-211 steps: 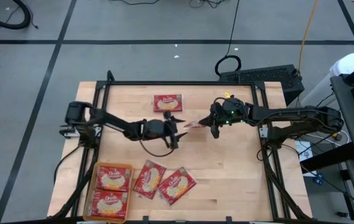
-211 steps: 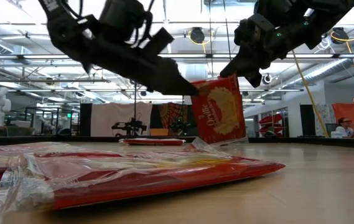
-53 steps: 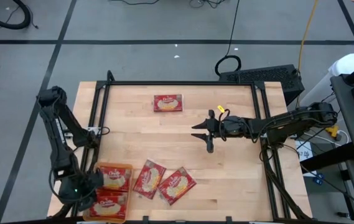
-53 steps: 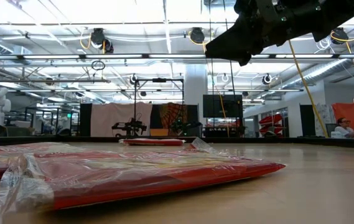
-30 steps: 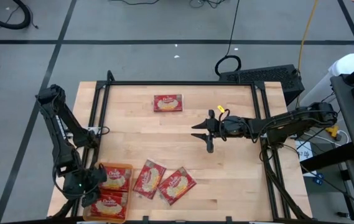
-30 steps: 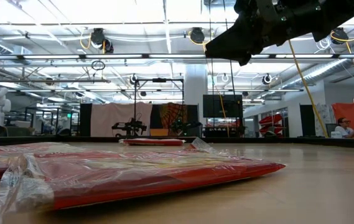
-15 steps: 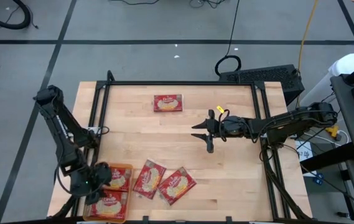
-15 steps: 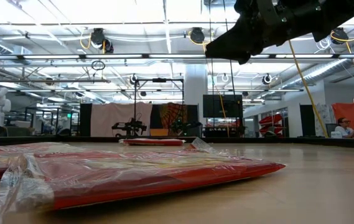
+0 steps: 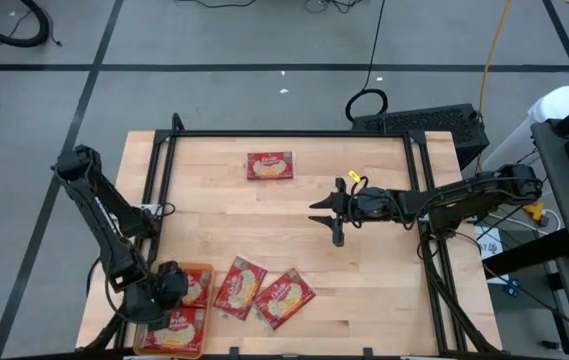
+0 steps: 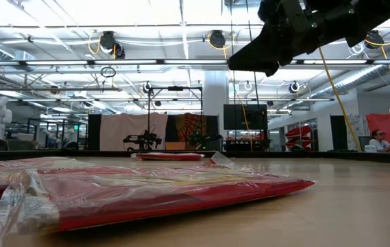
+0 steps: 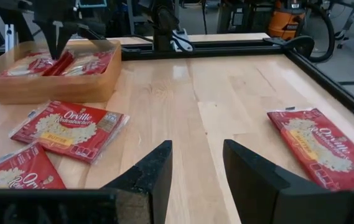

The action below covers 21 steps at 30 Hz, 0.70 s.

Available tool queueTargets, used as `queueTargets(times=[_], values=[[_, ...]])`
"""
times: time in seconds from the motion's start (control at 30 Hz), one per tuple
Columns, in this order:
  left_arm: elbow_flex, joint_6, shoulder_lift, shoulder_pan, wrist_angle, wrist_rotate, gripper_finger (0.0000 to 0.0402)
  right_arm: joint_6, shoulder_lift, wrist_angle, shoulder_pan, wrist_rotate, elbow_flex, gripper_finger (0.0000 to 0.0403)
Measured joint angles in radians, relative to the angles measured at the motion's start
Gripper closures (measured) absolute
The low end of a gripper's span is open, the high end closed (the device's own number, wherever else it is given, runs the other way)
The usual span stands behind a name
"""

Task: Sort popcorn bags into baskets
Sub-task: Put the red popcorn bag into the orange bin

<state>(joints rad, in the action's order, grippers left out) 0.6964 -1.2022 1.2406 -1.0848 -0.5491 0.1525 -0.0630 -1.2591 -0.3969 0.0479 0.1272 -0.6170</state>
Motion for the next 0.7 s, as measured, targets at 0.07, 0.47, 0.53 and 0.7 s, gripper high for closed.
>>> queueTargets(times=[0.07, 0.47, 0.53, 0.7], values=[[0.000, -0.015, 0.023, -0.009, 0.020, -0.006, 0.0395, 0.016, 0.000, -0.003, 0.000, 0.000, 0.000, 0.0268], [0.000, -0.069, 0.099, -0.031, 0.156, -0.008, 0.0395, 0.015, 0.000, -0.021, 0.002, -0.001, 0.000, 0.0268], [0.000, -0.049, 0.091, -0.027, 0.167, -0.025, 0.0397, 0.003, 0.000, -0.026, 0.006, 0.000, 0.000, 0.0268], [0.000, -0.011, 0.008, -0.005, 0.135, -0.020, 0.0396, -0.007, -0.012, -0.134, 0.014, 0.032, 0.000, 0.0268]])
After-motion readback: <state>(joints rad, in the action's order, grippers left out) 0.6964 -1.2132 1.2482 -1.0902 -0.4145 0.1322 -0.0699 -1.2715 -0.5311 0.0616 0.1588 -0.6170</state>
